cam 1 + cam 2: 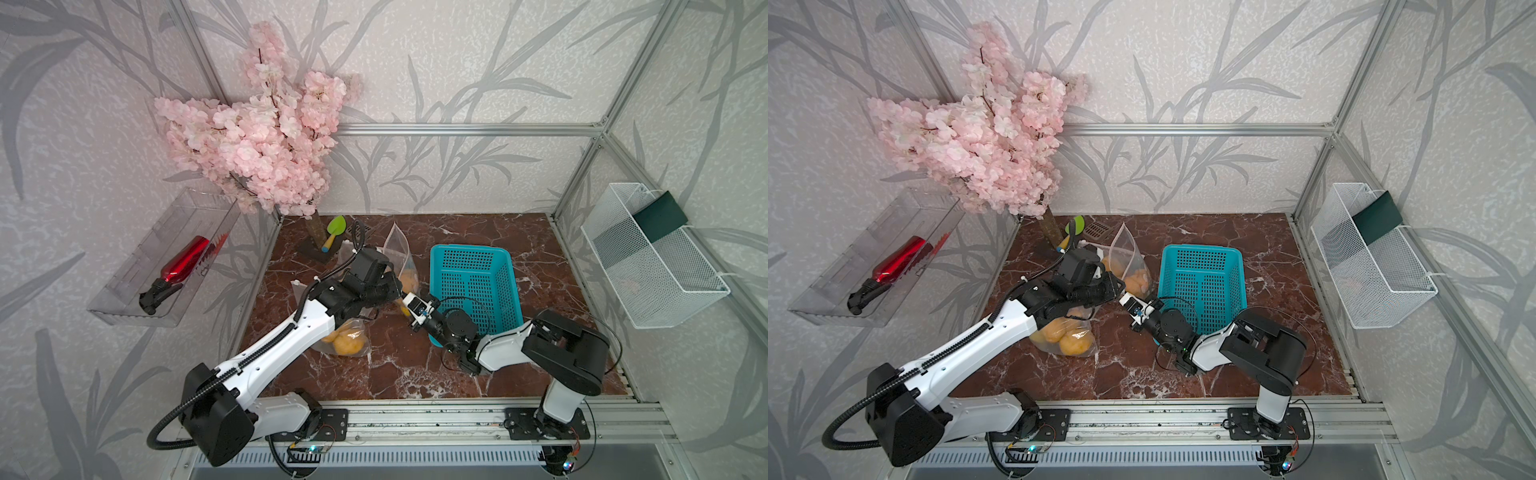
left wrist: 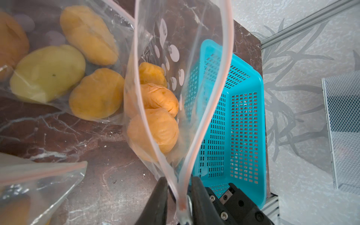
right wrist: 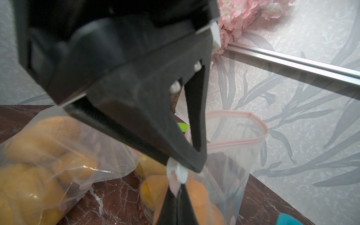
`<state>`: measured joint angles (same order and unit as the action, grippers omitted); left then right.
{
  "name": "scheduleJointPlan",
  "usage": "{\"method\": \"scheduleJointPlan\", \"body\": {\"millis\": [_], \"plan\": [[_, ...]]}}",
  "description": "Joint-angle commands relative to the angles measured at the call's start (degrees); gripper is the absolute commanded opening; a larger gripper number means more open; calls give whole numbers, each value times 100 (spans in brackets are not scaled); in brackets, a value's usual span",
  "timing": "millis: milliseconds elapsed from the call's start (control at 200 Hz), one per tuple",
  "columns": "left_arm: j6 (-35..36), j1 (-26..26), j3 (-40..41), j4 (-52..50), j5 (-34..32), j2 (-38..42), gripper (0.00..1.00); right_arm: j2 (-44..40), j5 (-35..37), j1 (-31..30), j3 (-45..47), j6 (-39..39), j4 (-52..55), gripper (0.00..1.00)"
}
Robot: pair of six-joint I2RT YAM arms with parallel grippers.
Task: Put the potatoes into a zipper bag and zip it
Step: Zip the zipper on the zipper food storage bag.
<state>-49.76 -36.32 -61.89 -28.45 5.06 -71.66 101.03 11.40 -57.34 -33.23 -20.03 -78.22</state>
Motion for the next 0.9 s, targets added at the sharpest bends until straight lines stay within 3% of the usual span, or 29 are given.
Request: {"method": "scheduleJointPlan", "body": {"millis": [0,70,175,275,390,895], "plan": [[52,16,-221,-23,23,-128,14,-88,-51,-14,-23,23,-228,0],[53,19,-276,-25,149,-209,7,-60,-35,-19,-51,-5,-224,0],[45,21,-347,-71,249,-282,7,-67,26,-15,-56,-18,-229,0],[2,36,-366,-161,285,-314,22,-102,87,-16,-32,-10,-229,0],[-24,36,-359,-195,282,-302,25,-120,132,-15,-30,-10,-229,0],[-21,41,-315,-170,451,-206,12,-67,296,-14,-73,-71,-225,0]]}}
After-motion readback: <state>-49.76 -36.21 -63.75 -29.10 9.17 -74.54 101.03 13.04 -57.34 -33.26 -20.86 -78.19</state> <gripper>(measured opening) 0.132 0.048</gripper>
